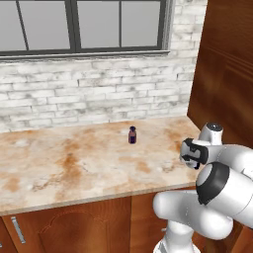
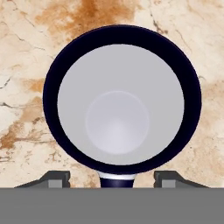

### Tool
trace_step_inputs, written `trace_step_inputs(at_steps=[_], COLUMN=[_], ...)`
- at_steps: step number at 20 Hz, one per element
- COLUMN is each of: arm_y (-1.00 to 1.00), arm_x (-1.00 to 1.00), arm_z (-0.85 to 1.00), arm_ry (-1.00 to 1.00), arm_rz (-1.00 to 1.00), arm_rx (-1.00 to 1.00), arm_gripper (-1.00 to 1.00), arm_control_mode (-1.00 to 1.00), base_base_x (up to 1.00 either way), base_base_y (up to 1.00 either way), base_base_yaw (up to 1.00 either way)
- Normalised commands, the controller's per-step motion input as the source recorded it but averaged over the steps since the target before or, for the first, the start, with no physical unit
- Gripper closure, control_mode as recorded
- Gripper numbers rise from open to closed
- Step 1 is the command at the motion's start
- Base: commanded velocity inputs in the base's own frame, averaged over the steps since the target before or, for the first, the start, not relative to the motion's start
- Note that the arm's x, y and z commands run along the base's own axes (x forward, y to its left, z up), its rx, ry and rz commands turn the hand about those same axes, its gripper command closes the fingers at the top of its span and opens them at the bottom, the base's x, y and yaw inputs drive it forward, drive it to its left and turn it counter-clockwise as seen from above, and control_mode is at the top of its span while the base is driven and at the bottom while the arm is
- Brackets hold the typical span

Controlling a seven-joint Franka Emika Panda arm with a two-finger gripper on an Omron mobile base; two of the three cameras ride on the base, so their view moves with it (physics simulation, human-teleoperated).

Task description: Pick the mug from the counter and place it inside the microwave. Then close the microwave.

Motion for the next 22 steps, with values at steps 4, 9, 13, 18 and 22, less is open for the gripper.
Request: trace_step_inputs(at_steps=[4, 9, 13, 18, 22], arm_y=[0.00, 0.00, 0.00, 0.13, 0.40], arm_x=[0.00, 0.00, -0.05, -0.16, -0.22], arm_z=[0.00, 0.00, 0.02, 0.72, 0.99], arm_ry=[0.00, 0.00, -0.01, -0.09, -0.01], arm_rz=[0.00, 0.00, 0.00, 0.00, 0.00], arm_rx=[0.00, 0.00, 0.00, 0.00, 0.00], arm_gripper=[1.00, 1.00, 1.00, 1.00, 1.00], arm_control_mode=[-1.00, -1.00, -1.00, -1.00, -1.00], base_base_x=[0.00, 0.00, 0.00, 0.00, 0.00], base_base_y=[0.00, 0.00, 0.00, 0.00, 0.00], base_base_yaw=[0.00, 0.00, 0.00, 0.00, 0.00])
